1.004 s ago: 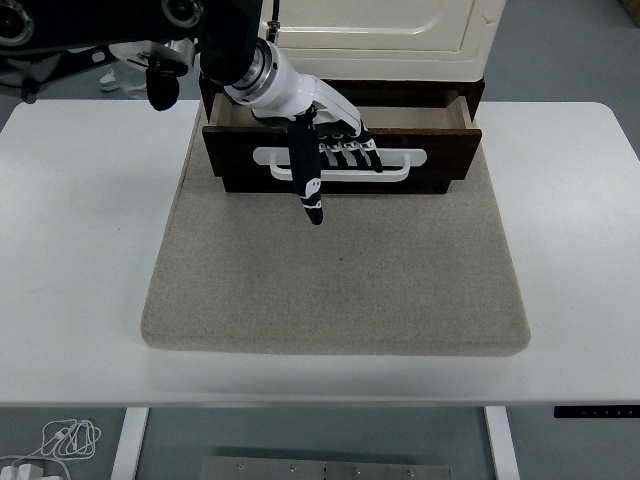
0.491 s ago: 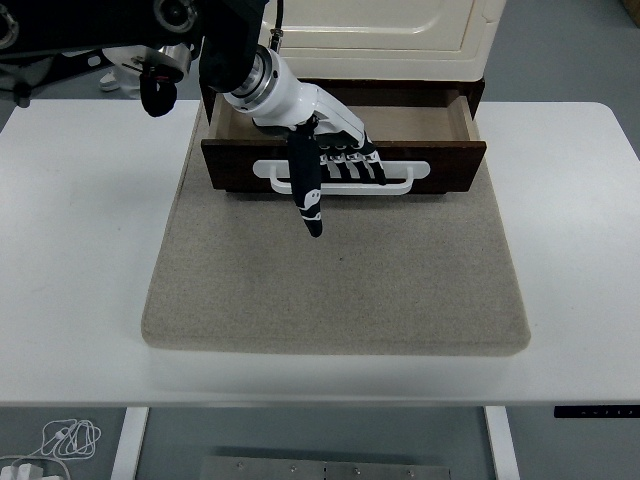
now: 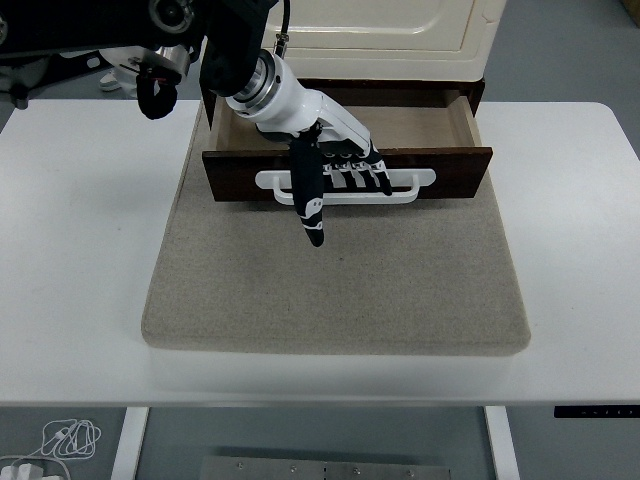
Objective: Open the drawer under the combination cabinet
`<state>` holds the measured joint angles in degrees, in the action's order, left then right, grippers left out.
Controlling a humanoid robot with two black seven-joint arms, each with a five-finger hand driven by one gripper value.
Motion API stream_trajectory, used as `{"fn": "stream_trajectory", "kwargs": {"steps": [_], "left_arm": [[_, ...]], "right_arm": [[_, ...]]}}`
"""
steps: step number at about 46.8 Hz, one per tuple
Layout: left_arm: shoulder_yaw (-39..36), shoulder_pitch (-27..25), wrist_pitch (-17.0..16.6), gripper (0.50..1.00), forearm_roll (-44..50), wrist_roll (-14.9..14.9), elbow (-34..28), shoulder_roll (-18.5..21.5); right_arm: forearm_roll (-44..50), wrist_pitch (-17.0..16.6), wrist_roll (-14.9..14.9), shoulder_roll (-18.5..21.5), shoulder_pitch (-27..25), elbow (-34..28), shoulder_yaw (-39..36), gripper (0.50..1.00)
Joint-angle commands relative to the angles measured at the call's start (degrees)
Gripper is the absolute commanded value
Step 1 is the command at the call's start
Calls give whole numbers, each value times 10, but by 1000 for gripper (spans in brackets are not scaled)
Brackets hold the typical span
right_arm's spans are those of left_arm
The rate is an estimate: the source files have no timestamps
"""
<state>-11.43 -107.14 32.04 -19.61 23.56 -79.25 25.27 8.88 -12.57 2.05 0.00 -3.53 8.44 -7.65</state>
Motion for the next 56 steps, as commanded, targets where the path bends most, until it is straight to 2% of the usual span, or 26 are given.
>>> {"fn": "stream_trajectory", "kwargs": {"steps": [1, 41, 56], "left_arm": [[0, -2, 1, 1000, 0, 0, -1, 2], [31, -3, -3, 1000, -9, -3, -12, 7], [104, -10, -2, 1000, -8, -10, -9, 20]], "right_arm": [[0, 0, 1, 0, 0, 0, 0, 926], [0, 0, 1, 0, 0, 0, 0, 926], [0, 0, 0, 0, 0, 0, 0, 926]]}}
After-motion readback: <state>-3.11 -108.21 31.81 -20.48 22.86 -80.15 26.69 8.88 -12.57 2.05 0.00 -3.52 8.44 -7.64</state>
